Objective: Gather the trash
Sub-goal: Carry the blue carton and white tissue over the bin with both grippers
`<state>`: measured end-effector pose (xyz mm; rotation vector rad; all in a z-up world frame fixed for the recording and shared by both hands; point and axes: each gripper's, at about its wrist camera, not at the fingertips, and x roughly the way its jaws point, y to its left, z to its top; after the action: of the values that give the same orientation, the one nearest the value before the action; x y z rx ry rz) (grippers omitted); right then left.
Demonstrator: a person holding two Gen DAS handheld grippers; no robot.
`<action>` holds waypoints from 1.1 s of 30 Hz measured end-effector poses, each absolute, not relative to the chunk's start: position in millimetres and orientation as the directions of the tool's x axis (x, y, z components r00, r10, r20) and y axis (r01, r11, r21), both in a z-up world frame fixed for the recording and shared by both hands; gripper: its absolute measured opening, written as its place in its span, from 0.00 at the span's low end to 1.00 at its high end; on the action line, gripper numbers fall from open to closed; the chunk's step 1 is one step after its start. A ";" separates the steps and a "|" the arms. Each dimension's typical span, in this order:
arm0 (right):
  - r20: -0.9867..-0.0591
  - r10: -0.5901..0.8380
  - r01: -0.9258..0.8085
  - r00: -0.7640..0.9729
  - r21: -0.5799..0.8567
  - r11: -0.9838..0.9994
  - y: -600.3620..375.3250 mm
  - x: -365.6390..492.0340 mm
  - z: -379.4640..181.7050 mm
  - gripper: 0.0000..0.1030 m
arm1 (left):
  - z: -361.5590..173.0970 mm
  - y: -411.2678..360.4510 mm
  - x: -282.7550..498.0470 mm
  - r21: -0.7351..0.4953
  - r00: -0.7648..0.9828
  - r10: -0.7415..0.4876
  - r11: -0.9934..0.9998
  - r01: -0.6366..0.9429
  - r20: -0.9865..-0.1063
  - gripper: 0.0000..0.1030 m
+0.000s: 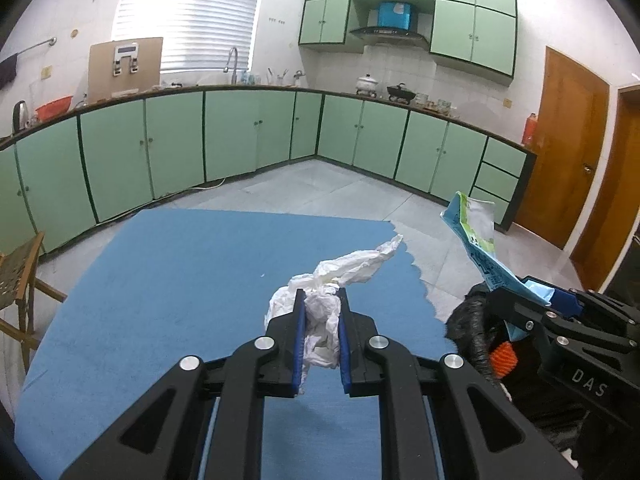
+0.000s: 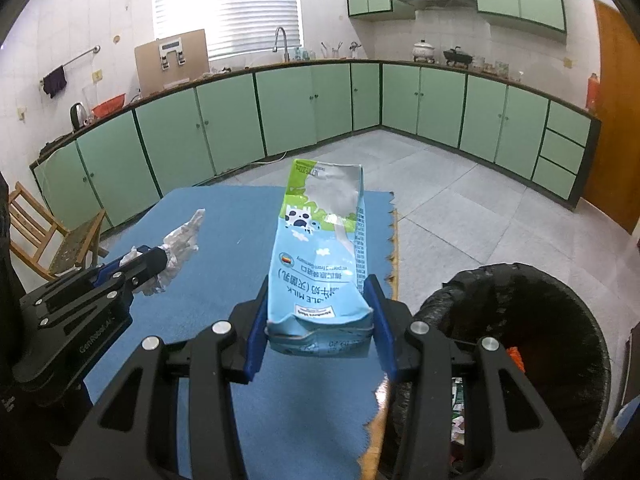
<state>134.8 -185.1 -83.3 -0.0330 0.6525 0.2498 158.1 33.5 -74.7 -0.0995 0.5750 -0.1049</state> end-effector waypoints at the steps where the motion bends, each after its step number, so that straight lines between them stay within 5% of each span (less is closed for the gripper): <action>1: -0.601 0.217 -0.238 0.769 0.046 0.970 -187.5 132.9 -82.0 0.42 | -73.4 32.1 157.3 -0.124 0.836 -0.131 0.989 0.076 -0.533 0.13; 33: -0.598 -0.032 0.057 0.801 0.023 0.998 -338.8 115.7 -97.5 0.42 | -78.2 -127.9 182.7 -0.143 0.773 -0.363 0.929 0.340 -0.520 0.13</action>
<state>115.7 -338.8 -97.5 0.0407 0.6406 -0.0481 182.7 -127.9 -78.2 -0.0414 0.5720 -0.3811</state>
